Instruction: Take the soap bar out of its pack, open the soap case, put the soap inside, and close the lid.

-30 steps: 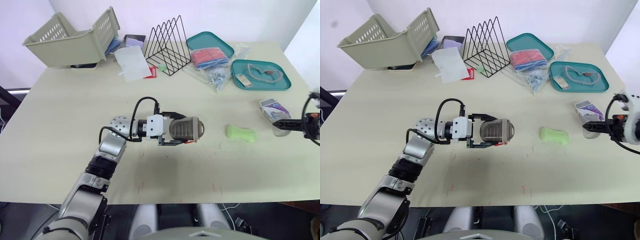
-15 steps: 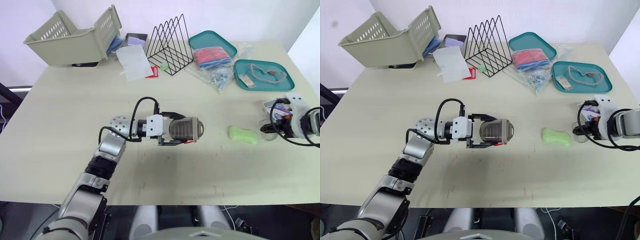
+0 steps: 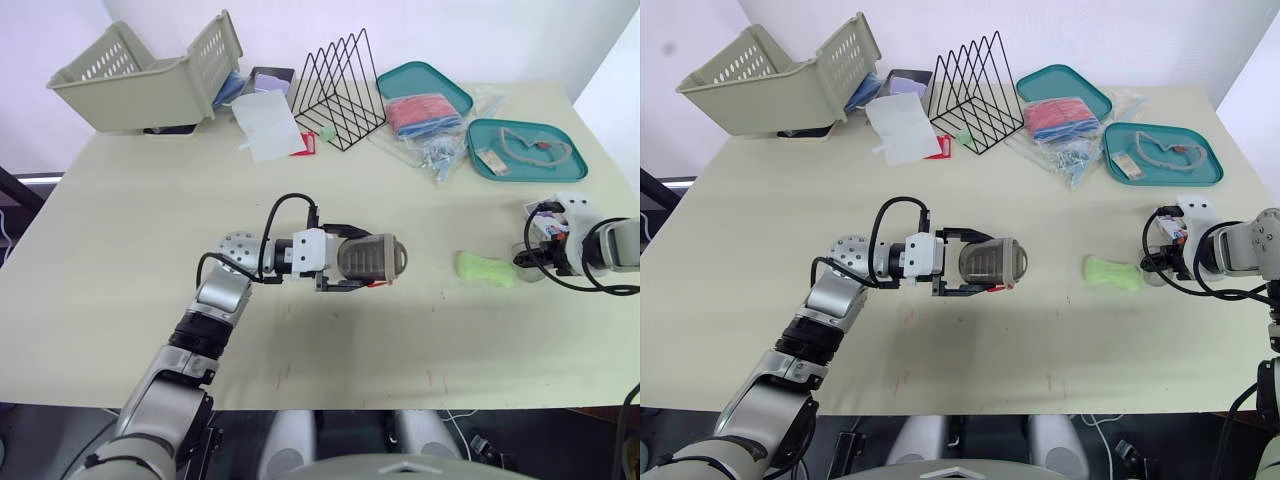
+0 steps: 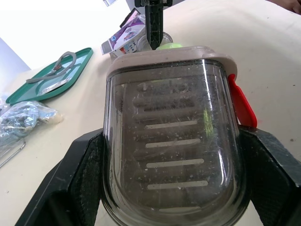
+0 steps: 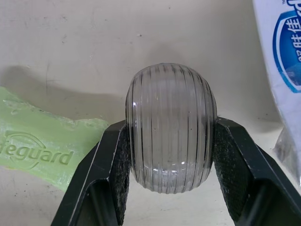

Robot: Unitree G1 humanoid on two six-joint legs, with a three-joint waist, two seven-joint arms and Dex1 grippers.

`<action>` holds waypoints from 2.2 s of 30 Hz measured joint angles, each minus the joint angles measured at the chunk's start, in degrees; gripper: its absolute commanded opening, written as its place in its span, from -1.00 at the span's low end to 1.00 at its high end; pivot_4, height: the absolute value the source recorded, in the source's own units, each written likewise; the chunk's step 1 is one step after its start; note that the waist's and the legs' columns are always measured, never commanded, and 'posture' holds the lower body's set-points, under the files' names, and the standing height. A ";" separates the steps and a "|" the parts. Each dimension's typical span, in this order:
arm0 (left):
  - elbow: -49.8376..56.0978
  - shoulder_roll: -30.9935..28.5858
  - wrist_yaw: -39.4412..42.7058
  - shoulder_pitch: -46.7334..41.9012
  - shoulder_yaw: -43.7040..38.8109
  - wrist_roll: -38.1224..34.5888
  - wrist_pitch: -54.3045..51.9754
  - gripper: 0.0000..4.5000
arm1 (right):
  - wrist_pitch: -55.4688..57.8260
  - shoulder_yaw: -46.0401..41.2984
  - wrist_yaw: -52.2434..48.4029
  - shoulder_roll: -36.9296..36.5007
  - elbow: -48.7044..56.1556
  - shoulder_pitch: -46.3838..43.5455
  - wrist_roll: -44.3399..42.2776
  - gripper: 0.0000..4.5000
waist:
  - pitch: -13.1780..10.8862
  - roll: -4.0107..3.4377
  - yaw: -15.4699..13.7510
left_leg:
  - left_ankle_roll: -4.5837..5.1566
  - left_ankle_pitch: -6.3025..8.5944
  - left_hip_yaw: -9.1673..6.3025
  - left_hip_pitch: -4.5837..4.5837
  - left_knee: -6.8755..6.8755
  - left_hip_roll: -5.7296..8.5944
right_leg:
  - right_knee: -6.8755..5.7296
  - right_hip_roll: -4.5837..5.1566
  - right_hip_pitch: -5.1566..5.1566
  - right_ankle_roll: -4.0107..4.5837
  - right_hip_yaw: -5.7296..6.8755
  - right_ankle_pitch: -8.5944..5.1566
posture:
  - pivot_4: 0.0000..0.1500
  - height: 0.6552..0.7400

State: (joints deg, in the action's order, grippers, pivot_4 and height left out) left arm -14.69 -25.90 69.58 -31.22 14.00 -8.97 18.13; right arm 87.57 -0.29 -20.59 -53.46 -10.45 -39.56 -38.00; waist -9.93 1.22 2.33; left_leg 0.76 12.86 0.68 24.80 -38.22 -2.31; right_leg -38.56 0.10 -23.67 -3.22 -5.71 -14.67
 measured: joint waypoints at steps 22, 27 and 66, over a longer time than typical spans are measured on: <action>0.00 0.27 -0.53 0.02 0.00 0.39 -0.22 0.55 | -3.71 5.56 -8.15 0.16 -4.39 -3.47 10.57 0.88 | 0.00 0.00 0.01 | 0.00 0.00 0.02 -0.01 -0.04 0.01 | -0.02 0.01 0.00 0.00 0.00 0.00 | 1.00 1.00; -0.03 0.26 -0.57 0.02 0.00 0.42 -0.21 0.55 | -2.49 4.95 -9.31 0.16 -3.35 -3.47 10.35 0.95 | 0.00 0.00 0.01 | 0.00 0.00 0.01 -0.01 -0.02 0.01 | -0.02 0.01 0.00 0.00 0.00 0.00 | 1.00 1.00; -3.68 0.98 0.57 -7.04 2.46 3.24 -9.30 0.55 | -99.31 -9.29 -51.55 16.77 21.90 46.94 13.39 0.95 | -0.04 -0.08 -0.15 | -0.04 -0.01 -0.21 -0.18 -0.17 0.04 | -0.31 -0.09 0.16 0.00 0.12 -0.02 | 1.00 1.00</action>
State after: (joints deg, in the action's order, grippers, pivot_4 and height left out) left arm -18.38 -24.92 70.15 -38.26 16.46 -5.73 8.83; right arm -11.75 -9.58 -72.14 -36.68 11.45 7.39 -24.61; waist -9.98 1.14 2.18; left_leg 0.73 12.85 0.48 24.63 -38.39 -2.27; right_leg -38.87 0.01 -23.51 -3.22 -5.60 -14.69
